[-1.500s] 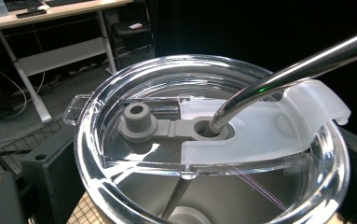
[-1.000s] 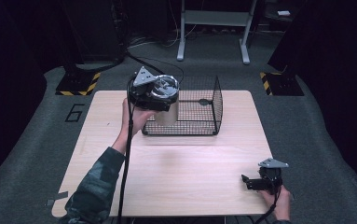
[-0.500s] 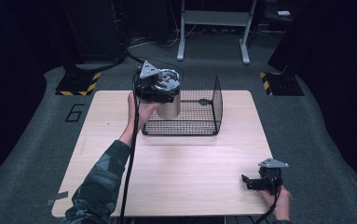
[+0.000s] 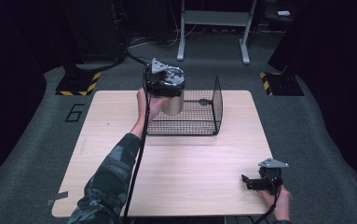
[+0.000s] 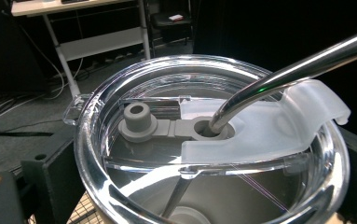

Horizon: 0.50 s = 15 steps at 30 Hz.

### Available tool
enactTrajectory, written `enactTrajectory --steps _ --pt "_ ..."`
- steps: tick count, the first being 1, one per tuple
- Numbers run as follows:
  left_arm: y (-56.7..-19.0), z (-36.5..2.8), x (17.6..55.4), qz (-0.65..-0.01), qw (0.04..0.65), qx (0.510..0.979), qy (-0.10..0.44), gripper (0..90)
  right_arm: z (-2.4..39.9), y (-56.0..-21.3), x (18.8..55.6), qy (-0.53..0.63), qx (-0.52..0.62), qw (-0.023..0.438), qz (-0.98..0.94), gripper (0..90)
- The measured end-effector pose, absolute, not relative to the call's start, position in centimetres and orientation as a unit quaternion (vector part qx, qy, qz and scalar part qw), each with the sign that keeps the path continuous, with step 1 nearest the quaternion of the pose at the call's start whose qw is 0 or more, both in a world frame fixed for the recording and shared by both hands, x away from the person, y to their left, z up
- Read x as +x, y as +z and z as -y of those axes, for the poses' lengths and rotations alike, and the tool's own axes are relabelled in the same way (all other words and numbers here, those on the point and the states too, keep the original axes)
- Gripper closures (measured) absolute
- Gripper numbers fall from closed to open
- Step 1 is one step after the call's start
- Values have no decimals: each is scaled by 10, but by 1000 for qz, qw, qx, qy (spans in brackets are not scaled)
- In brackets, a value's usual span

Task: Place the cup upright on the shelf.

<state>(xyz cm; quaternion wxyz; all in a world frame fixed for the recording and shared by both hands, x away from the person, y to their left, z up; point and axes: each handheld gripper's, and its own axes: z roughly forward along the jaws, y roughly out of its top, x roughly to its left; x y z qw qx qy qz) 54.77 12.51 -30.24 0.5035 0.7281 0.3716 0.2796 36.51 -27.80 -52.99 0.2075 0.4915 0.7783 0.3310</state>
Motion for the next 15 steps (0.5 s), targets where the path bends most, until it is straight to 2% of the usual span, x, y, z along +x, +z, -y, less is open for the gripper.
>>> enactTrajectory --steps 15 --pt "-323 -110 575 -403 484 723 283 41 278 -530 365 332 491 209 -778 0"
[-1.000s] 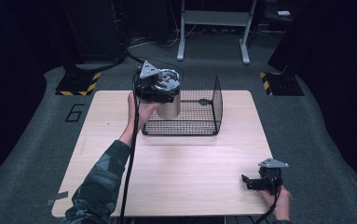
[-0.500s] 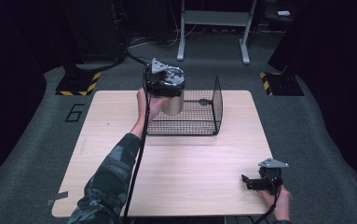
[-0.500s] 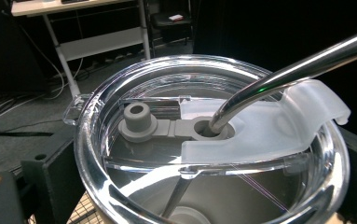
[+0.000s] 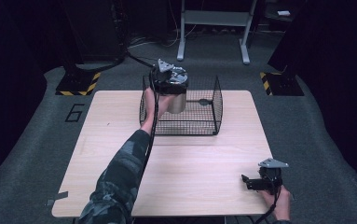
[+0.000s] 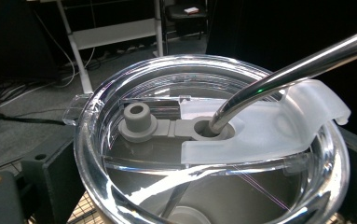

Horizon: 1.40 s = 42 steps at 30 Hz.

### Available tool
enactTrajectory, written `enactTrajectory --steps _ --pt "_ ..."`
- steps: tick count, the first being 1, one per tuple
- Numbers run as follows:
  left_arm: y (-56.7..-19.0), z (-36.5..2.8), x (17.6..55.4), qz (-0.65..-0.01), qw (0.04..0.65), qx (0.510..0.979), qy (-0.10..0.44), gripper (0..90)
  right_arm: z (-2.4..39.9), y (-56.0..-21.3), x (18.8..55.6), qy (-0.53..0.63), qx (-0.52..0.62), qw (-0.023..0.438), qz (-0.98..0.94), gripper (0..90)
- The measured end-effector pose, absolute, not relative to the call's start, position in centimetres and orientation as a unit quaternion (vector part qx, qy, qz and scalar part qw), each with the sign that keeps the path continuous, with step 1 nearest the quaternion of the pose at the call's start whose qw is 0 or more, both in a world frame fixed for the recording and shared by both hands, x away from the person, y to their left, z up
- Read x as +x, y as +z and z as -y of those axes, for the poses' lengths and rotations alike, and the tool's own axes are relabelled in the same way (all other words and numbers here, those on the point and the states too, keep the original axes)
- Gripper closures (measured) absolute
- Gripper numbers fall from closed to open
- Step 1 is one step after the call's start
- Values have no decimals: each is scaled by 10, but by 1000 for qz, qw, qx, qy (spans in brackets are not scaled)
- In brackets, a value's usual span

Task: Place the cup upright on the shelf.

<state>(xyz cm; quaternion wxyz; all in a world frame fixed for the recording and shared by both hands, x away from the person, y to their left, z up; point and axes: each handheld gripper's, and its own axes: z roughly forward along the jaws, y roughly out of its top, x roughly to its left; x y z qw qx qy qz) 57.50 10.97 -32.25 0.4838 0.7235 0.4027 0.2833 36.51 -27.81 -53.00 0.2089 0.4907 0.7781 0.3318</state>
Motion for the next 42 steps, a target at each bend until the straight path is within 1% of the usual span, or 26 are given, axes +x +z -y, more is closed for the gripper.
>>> enactTrajectory --steps 10,15,23,42 --pt "-341 -99 590 -425 473 719 281 40 278 -530 365 332 491 210 -778 0" --pt "-358 -94 598 -445 470 711 275 41 278 -530 365 333 491 210 -777 0" --pt "-379 -88 608 -461 456 711 272 40 278 -530 365 333 492 210 -777 1" --pt "-404 -75 621 -474 426 724 264 40 278 -530 365 333 491 210 -777 2"
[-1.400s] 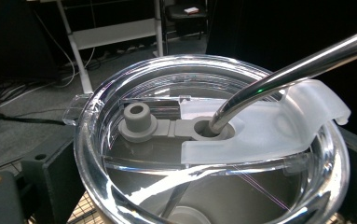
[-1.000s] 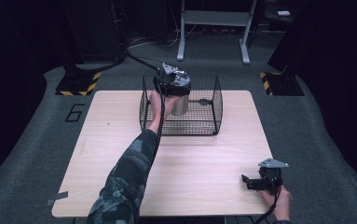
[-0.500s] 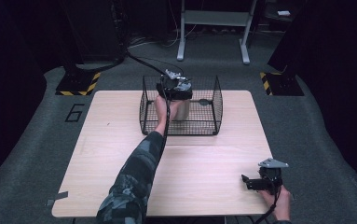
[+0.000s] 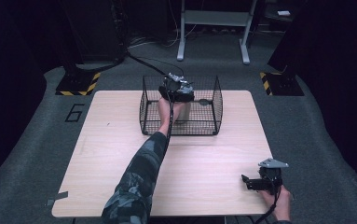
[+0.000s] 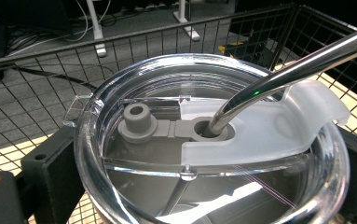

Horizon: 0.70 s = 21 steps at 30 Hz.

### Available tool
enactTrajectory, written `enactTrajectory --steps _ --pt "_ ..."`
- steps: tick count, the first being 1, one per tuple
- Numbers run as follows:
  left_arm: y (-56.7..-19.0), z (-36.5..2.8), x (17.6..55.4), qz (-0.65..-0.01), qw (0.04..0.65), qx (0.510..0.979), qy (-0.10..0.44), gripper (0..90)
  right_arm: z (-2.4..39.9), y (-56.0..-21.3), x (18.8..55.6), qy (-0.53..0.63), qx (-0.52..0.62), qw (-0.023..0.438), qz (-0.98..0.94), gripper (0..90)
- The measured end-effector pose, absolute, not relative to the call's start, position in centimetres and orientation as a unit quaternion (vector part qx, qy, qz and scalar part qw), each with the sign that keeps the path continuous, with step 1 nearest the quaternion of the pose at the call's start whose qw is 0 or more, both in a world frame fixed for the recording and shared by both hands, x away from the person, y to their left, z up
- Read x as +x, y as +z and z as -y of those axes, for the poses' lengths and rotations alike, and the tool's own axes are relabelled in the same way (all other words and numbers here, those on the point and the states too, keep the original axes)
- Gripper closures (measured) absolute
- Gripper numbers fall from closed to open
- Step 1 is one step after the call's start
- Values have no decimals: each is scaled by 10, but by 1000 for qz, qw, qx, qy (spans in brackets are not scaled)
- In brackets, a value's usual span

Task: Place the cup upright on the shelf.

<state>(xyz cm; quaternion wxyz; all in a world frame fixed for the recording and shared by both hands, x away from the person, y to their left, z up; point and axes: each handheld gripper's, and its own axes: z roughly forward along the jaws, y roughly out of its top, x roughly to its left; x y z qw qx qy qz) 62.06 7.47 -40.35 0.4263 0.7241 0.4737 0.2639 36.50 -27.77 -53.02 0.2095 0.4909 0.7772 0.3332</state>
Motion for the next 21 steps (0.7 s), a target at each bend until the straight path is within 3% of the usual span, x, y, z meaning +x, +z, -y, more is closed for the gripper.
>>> enactTrajectory --steps 21 --pt "-409 -80 614 -452 426 738 263 38 278 -530 365 333 491 210 -777 1"
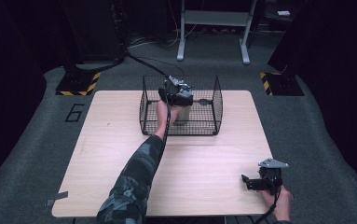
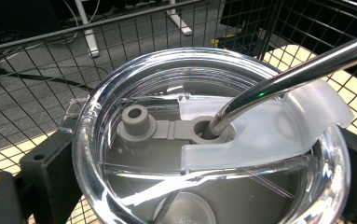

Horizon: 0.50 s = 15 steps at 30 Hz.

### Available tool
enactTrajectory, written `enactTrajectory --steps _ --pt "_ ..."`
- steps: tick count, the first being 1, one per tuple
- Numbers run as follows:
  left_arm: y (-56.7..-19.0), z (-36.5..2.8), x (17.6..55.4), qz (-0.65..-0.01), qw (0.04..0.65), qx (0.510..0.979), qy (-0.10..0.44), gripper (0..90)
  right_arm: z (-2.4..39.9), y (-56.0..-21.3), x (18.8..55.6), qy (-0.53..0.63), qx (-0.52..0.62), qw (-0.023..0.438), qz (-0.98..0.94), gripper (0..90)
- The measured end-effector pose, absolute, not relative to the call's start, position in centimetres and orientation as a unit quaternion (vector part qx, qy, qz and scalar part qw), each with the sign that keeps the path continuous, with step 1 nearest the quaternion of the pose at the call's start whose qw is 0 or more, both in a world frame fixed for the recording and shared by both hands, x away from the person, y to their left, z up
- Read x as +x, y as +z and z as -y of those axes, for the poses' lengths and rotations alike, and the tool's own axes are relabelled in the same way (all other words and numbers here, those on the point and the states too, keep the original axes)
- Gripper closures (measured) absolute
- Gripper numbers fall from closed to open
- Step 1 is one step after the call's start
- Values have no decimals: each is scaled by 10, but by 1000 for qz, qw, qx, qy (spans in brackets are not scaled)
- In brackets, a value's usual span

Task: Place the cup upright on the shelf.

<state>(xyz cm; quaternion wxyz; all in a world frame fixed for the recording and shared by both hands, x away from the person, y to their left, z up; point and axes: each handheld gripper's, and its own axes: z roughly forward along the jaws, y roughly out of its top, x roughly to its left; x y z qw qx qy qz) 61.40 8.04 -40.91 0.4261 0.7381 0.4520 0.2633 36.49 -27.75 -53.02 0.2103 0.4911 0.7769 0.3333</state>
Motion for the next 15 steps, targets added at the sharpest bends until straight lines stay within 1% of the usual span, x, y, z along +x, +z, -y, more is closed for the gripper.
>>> enactTrajectory --steps 6,8,15 --pt "-407 -83 615 -450 418 747 256 31 278 -530 365 333 491 209 -777 1" --pt "-407 -83 615 -451 412 750 254 2 278 -530 365 333 491 209 -777 2" --pt "-401 -90 611 -450 415 754 238 0 277 -530 365 333 493 209 -776 1"
